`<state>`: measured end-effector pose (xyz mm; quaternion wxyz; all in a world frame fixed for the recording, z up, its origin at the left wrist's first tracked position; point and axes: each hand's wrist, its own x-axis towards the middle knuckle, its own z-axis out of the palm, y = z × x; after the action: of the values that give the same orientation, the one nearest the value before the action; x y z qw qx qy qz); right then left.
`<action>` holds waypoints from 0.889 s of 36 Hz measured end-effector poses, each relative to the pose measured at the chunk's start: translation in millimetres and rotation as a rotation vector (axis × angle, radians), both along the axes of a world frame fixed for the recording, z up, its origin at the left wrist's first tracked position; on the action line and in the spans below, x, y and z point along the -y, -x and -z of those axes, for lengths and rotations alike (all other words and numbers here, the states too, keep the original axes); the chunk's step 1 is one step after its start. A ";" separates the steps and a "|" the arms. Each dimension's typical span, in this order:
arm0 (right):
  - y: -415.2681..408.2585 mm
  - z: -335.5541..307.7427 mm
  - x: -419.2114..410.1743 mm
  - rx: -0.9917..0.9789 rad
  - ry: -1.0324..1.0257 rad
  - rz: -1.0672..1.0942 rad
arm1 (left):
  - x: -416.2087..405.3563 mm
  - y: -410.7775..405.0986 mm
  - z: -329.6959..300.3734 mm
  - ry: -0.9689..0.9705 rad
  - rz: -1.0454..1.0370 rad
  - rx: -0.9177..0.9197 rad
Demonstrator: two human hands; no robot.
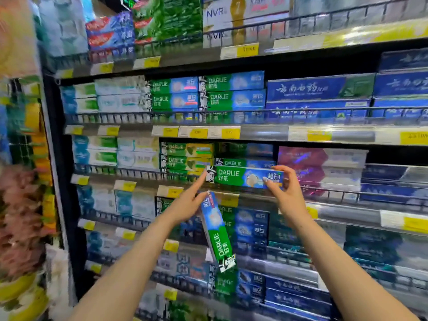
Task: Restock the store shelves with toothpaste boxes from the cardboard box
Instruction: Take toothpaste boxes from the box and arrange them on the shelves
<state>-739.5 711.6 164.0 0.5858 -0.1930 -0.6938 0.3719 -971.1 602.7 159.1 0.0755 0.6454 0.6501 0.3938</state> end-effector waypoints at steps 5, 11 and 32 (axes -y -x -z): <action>19.1 -5.6 -2.7 -0.048 -0.011 0.082 | -18.7 23.5 -14.4 -0.017 0.112 0.020; 27.6 -13.7 -8.8 -0.095 -0.017 0.183 | -43.9 38.6 -18.1 -0.010 0.256 -0.037; 38.8 -12.2 -27.1 -0.047 -0.085 0.291 | -74.5 39.1 -22.7 0.041 0.334 -0.036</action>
<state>-778.3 738.7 176.2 0.6570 -0.2579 -0.6598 0.2579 -1010.2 677.2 181.8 0.1415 0.7498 0.5427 0.3510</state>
